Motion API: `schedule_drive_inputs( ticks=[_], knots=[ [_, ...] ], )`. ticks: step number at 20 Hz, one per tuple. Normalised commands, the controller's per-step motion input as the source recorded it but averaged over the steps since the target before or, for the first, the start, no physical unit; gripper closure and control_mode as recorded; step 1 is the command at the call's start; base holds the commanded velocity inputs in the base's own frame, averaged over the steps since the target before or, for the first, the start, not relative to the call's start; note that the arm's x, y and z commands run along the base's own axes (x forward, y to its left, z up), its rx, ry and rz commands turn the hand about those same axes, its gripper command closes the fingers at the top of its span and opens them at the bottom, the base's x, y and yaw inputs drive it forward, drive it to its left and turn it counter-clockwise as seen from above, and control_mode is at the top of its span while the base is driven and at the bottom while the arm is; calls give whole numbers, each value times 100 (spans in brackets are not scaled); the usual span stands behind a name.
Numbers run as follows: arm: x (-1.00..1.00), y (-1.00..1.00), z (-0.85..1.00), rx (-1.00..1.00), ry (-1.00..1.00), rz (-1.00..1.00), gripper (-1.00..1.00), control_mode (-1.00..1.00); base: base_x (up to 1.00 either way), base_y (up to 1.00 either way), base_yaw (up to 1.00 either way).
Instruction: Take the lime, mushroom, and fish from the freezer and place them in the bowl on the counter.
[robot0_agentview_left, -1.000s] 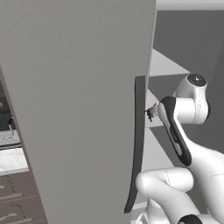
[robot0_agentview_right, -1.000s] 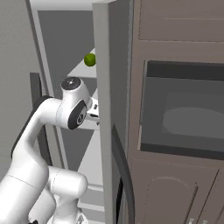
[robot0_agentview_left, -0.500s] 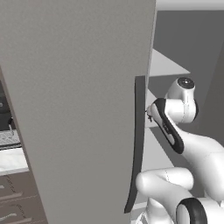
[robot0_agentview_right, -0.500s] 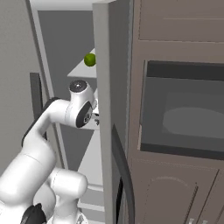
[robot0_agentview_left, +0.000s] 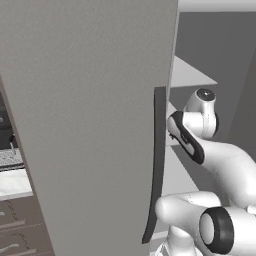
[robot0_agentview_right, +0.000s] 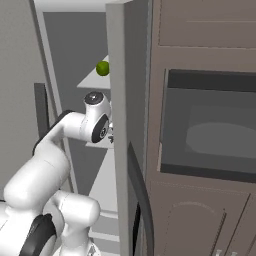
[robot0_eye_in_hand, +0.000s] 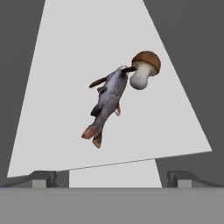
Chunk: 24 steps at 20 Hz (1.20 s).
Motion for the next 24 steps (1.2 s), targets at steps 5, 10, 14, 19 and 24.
schedule_drive_inputs(
  ticks=[5,10,14,19,24],
  knots=[
    [27,0,-8,0,2,0,-100,-100,0,0,0],
    [31,0,-8,0,1,0,-100,-100,0,0,0],
    [27,0,-10,0,1,0,-100,-100,0,0,0],
    [19,0,-20,0,2,0,-100,-100,0,0,0],
    [21,0,-28,0,0,0,-100,-100,0,0,0]
  ],
)
